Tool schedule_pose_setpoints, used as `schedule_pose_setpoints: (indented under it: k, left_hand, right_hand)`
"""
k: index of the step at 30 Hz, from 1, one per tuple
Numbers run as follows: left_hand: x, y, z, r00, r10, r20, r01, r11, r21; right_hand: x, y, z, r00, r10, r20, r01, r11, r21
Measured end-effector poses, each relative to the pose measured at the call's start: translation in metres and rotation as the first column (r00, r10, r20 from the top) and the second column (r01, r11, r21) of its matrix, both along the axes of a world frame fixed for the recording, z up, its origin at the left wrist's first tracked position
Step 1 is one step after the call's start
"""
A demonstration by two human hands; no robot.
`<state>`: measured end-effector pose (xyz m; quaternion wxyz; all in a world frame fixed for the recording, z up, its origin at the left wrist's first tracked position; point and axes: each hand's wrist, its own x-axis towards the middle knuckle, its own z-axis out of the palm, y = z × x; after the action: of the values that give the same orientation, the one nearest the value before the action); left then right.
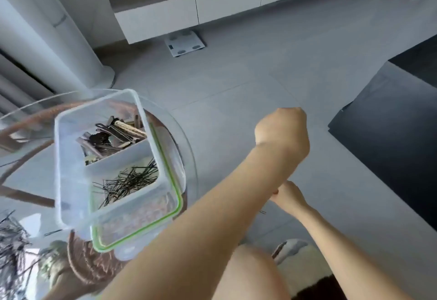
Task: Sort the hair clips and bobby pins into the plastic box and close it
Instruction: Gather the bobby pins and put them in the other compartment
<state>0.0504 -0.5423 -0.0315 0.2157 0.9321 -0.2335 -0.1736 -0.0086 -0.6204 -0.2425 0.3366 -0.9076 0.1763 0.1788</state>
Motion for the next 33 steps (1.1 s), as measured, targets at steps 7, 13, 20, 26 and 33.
schedule_pose_setpoints:
  k: [7, 13, 20, 26, 33]
  left_hand:
    - [0.025, -0.021, -0.198, 0.761, 0.498, -0.416, -0.471, 0.865, 0.173]
    - [0.044, 0.016, -0.333, 0.456, 0.733, -0.505, -0.678, 0.654, 0.336]
    - [0.069, 0.037, -0.396, 0.413, 0.766, -0.493, -0.72, 0.606, 0.337]
    - [0.062, 0.041, -0.402, 0.427, 0.764, -0.483, -0.716, 0.612, 0.336]
    - [0.055, 0.008, -0.327, 0.51, 0.697, -0.504, -0.732, 0.659, 0.171]
  right_hand:
    - [-0.011, -0.025, -0.149, 0.928, -0.283, -0.242, 0.3, 0.953, 0.036]
    - [0.018, -0.023, -0.248, 0.907, -0.261, -0.33, 0.241, 0.965, -0.101]
    - [0.032, -0.008, -0.32, 0.976, -0.068, -0.209, -0.013, 0.933, -0.361]
    - [0.027, 0.002, -0.34, 0.983, 0.015, -0.183, -0.084, 0.925, -0.371]
    - [0.069, -0.011, -0.229, 0.821, -0.557, -0.124, 0.571, 0.794, 0.211]
